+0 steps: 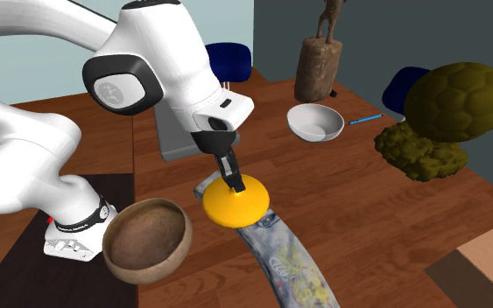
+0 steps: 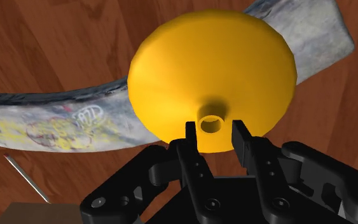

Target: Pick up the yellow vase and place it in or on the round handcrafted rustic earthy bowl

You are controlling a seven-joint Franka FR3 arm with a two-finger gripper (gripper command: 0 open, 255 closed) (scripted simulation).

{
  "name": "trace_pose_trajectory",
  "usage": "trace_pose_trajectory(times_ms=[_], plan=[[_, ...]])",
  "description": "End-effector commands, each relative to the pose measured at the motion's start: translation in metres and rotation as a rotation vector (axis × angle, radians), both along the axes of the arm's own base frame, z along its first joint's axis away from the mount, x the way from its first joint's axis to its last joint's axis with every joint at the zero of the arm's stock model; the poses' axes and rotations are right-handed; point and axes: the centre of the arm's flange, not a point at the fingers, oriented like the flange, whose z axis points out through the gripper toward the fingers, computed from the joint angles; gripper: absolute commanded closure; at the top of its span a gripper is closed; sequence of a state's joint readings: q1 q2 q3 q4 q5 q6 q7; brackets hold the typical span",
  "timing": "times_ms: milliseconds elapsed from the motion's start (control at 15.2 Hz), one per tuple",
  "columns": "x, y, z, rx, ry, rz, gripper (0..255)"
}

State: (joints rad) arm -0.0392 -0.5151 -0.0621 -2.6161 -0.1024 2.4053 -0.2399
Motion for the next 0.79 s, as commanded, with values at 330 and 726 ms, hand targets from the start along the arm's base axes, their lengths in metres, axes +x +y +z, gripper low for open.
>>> trace_pose_trajectory(times_ms=[330, 726], plan=[[0.0, 0.0, 0.0, 0.0, 0.0, 0.0, 255], [0.0, 0.0, 0.021, 0.0, 0.0, 0.0, 255]])
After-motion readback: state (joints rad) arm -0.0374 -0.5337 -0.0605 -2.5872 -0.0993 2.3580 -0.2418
